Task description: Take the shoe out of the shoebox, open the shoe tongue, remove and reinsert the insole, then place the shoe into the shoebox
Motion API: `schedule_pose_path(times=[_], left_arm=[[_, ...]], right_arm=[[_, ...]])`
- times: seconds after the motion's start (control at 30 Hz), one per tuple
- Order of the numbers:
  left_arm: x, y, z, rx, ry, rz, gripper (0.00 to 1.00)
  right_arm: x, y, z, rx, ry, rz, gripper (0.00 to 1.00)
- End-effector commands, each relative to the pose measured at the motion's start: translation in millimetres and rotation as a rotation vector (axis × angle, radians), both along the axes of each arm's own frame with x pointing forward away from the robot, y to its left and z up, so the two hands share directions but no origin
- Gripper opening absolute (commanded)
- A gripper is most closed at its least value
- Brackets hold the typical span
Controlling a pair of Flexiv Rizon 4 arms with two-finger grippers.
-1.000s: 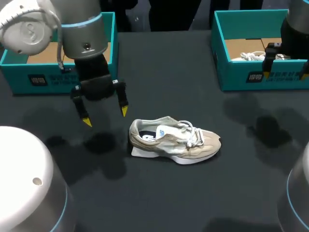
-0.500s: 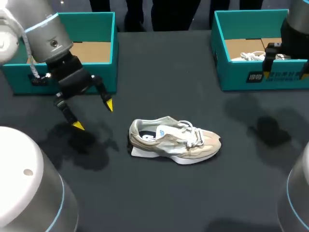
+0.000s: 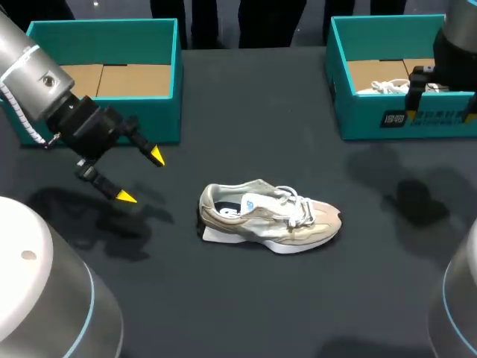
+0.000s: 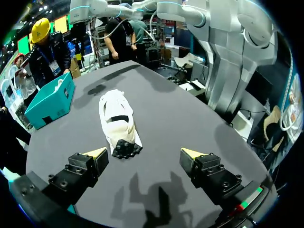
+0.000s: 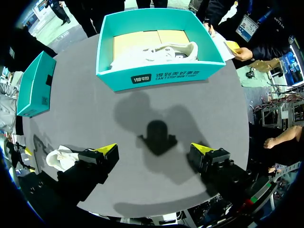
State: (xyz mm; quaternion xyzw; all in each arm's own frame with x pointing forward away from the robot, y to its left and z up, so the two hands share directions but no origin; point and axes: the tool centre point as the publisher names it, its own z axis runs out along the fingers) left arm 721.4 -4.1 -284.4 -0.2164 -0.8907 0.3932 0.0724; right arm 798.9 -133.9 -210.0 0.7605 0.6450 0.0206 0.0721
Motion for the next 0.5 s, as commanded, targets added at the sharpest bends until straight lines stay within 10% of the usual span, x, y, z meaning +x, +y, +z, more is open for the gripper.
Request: schedule_pose_path(times=[0.03,0.5], left_arm=[[-6.5,3.5,-26.6,-0.186,0.05,0.159,1.0],[-10.2,-2.0,-52.7,-0.295,0.122,0.295,1.0]], right_arm=[[0.1,0.1,-0.5,0.0,0.0,0.0,1.0],[0.1,0.1,-0.5,0.0,0.0,0.0,1.0]])
